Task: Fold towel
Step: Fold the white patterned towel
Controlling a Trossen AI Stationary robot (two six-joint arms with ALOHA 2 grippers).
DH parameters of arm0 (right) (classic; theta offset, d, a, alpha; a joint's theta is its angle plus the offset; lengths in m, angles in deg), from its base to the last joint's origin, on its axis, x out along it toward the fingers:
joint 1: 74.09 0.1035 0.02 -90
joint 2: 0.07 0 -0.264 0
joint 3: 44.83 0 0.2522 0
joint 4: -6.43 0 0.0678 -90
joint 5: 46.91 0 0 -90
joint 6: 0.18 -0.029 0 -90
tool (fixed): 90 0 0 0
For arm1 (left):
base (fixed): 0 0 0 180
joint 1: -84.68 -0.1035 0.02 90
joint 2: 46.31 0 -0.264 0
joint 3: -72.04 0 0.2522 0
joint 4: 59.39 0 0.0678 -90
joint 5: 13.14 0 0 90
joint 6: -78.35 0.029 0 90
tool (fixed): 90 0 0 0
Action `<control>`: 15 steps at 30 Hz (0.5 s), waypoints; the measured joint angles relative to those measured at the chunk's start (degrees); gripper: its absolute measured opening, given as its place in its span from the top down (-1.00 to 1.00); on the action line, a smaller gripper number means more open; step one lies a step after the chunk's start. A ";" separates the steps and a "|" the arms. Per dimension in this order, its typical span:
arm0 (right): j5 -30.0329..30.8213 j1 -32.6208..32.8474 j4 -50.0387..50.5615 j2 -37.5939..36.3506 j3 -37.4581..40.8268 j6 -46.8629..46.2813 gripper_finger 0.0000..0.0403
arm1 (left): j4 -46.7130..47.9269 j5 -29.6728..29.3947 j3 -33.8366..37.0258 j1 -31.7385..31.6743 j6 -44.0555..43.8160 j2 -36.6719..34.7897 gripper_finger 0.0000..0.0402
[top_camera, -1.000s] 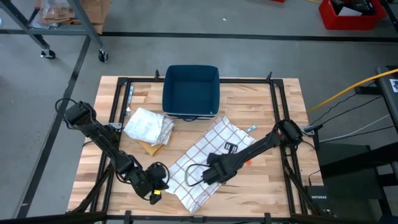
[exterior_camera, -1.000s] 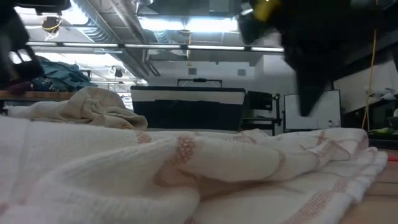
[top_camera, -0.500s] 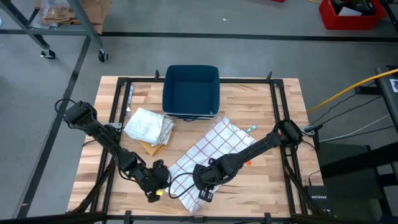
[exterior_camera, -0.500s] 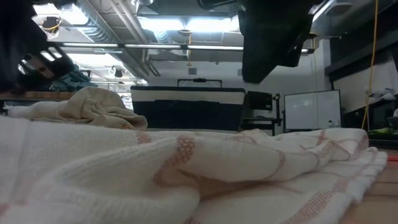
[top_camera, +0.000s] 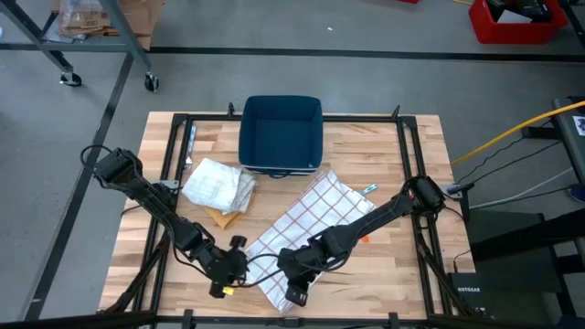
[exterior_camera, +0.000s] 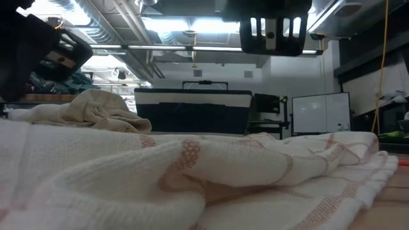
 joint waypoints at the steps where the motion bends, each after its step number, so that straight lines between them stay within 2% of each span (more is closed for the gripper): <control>1: -0.50 0.00 0.33 0.00 0.00 0.77 0.31 | 0.01 -0.02 0.00 0.02 1.78 0.00 0.34; 7: 0.70 1.83 0.05 0.13 0.00 8.02 0.09 | 3.72 0.02 -0.02 0.07 17.12 0.00 0.05; 15: 5.05 6.90 -2.11 3.63 0.00 9.81 0.08 | 5.77 -1.47 -0.02 0.00 29.62 0.02 -0.03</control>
